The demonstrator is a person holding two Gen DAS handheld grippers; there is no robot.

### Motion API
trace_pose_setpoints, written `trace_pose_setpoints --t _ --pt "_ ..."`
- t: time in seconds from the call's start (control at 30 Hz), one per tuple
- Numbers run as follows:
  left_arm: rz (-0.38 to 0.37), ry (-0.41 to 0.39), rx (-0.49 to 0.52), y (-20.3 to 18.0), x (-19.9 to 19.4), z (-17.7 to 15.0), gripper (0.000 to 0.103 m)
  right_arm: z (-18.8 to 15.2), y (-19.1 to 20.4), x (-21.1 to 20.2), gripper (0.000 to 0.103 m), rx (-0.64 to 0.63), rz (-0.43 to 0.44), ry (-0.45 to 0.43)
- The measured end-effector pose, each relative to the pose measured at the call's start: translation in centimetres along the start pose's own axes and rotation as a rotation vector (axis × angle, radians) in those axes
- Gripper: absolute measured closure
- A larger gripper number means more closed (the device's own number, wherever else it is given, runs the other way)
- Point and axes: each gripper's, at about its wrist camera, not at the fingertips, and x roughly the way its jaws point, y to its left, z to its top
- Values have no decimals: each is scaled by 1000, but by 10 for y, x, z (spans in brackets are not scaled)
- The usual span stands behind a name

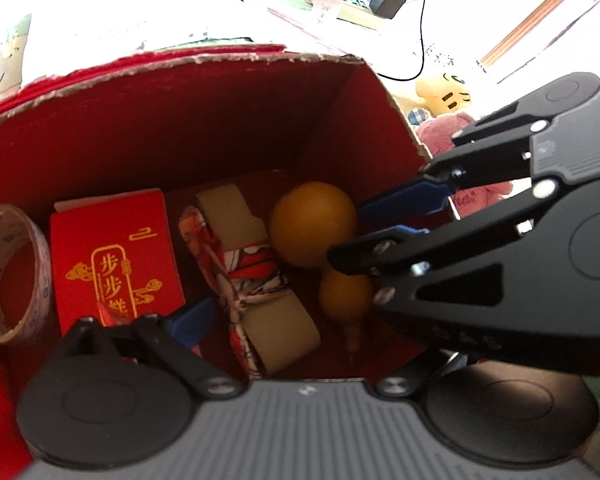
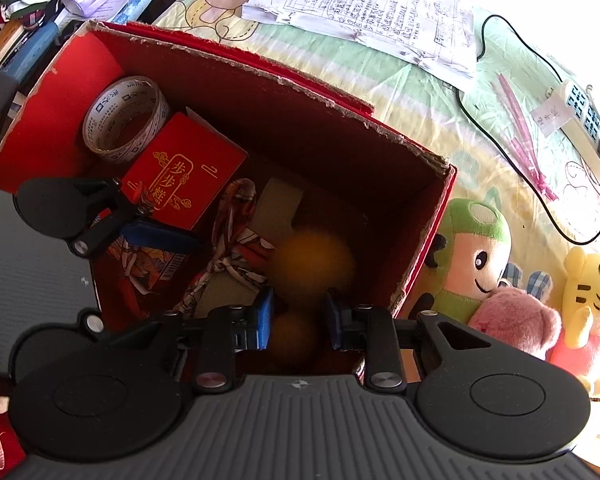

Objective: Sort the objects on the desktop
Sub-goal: 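Lower the gourd into the red box beside the strap with the right gripper, then open the right gripper and release the gourd in the box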

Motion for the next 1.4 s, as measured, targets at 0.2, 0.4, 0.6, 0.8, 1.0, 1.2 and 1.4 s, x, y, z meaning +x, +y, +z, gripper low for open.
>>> trace_pose_setpoints --t 0.2,0.4,0.6,0.8,1.0,1.2,1.4 --pt "30 -12 2 3 -4 -3 4 -8 -7 -8 76 24 -1 -37" --pt "109 -35 25 8 3 3 4 -13 -8 -8 76 64 6 -101" --pt "135 -46 10 18 5 4 4 -10 -3 -3 76 91 -10 -170" --pt "113 -43 -15 26 4 4 4 -4 8 6 67 134 -63 -237" --pt "80 -39 -43 32 2 2 4 6 18 16 52 129 -144 -308" --pt "81 -55 -76 40 -6 -3 4 7 21 20 61 164 -200 -399" --pt "100 -88 -121 46 -19 -15 3 4 10 25 69 227 -104 -388"
